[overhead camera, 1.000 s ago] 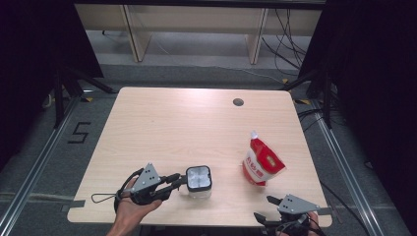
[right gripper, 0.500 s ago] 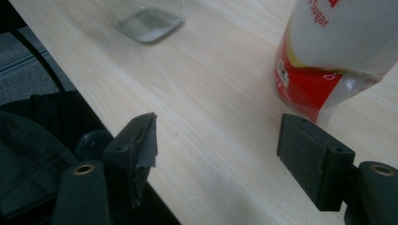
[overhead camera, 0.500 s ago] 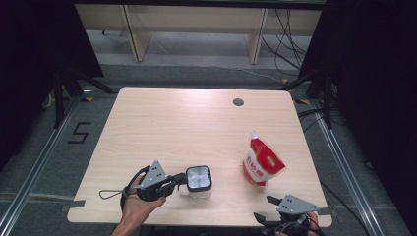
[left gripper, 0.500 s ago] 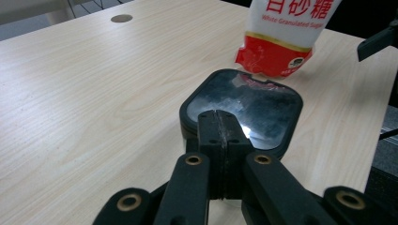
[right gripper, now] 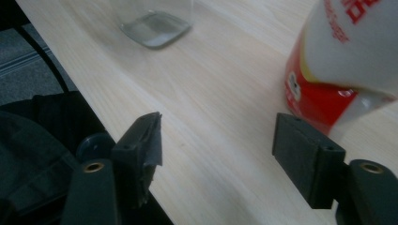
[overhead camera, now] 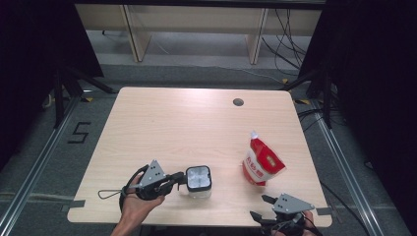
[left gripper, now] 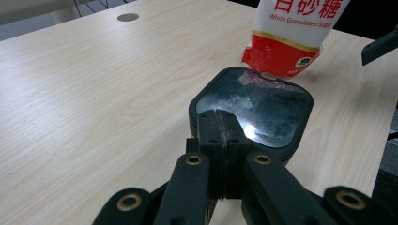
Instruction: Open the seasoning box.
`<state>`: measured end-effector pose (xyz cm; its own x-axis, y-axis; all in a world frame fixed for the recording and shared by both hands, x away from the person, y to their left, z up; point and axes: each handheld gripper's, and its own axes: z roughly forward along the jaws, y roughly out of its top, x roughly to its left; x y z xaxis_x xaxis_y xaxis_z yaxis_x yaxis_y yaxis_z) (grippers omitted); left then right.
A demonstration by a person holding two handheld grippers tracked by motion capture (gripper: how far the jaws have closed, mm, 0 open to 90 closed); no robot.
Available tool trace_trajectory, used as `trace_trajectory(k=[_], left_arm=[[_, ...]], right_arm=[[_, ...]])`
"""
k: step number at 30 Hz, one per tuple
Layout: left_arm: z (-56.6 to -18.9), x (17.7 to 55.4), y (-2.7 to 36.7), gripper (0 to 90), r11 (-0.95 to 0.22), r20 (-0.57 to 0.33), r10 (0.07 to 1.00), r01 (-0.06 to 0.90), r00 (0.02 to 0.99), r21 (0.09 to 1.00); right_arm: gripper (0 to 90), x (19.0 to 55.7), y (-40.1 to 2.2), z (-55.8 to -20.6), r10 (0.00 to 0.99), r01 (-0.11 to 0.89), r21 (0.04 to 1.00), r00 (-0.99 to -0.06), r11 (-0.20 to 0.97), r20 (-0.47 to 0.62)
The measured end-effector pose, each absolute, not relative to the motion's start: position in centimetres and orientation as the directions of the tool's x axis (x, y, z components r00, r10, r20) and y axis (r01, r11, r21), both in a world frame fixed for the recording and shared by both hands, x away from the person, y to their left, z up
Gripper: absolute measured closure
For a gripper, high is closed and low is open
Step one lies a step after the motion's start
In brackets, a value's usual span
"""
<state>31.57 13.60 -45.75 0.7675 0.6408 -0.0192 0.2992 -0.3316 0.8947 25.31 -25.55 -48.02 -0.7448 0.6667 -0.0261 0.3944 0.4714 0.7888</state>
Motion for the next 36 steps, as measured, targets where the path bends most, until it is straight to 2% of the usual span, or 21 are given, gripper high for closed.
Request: trace_trajectory(k=[2,9,18,24,36], left_arm=[[-45.7,31.7,13.7,88.9,-0.342,-0.007,0.634,0.288,0.773,0.894],[-46.1,31.5,13.6,89.0,-0.288,-0.041,0.666,0.308,0.745,0.907],[-46.3,31.5,13.8,89.0,-0.268,-0.060,0.669,0.315,0.741,0.911],[-46.3,31.4,13.8,89.1,-0.279,-0.036,0.666,0.293,0.745,0.914],[-46.5,31.4,13.9,89.1,-0.253,-0.068,0.674,0.316,0.735,0.914]], right_arm=[[43.4,25.5,-24.9,-47.9,0.642,0.361,0.793,-0.765,0.491,-0.049],[52.9,26.5,-22.4,-47.6,0.575,0.269,0.799,-0.810,0.538,-0.114],[67.3,28.0,-20.4,-46.9,0.568,0.223,0.837,-0.814,0.500,-0.123],[73.3,28.8,-19.4,-46.9,0.550,0.199,0.848,-0.826,0.491,-0.124],[82.6,30.1,-18.2,-47.0,0.533,0.175,0.867,-0.838,0.466,-0.118]])
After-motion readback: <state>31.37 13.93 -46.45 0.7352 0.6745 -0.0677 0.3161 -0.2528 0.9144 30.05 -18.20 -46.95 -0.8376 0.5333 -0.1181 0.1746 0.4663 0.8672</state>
